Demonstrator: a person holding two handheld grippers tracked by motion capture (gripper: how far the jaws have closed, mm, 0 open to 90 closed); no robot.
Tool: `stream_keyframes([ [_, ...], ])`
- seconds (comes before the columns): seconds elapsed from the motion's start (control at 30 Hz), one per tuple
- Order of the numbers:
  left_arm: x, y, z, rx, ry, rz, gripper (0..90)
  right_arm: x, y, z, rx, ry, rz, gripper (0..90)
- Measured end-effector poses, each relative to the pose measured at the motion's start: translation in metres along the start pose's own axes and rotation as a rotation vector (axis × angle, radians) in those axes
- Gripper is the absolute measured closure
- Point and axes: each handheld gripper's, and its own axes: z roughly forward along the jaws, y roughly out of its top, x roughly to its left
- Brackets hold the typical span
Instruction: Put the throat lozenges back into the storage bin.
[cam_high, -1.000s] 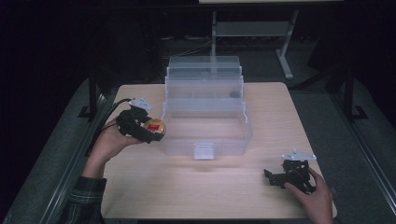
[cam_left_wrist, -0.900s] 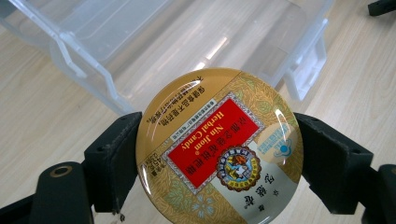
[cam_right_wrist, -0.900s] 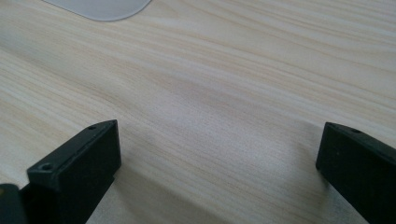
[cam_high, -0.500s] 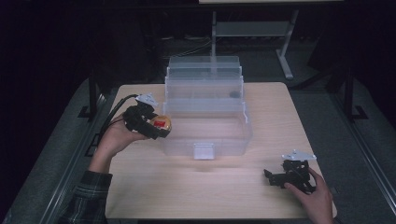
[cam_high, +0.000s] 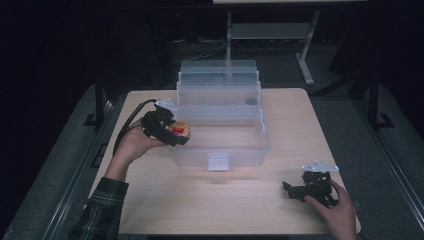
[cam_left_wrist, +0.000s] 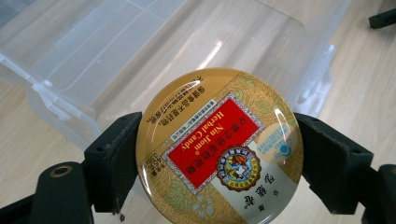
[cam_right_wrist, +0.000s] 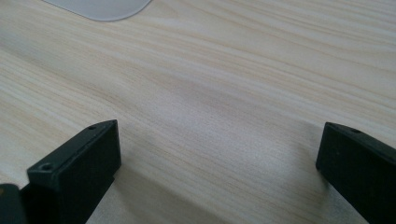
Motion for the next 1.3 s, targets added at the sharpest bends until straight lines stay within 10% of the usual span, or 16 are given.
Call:
stream_keyframes([
  [1.3, 0.009, -0.002, 0.037, 0.085, 0.002, 0.002, 19.3, 0.0, 0.0, 0.0, 0.0, 0.0, -0.001, 0.0],
])
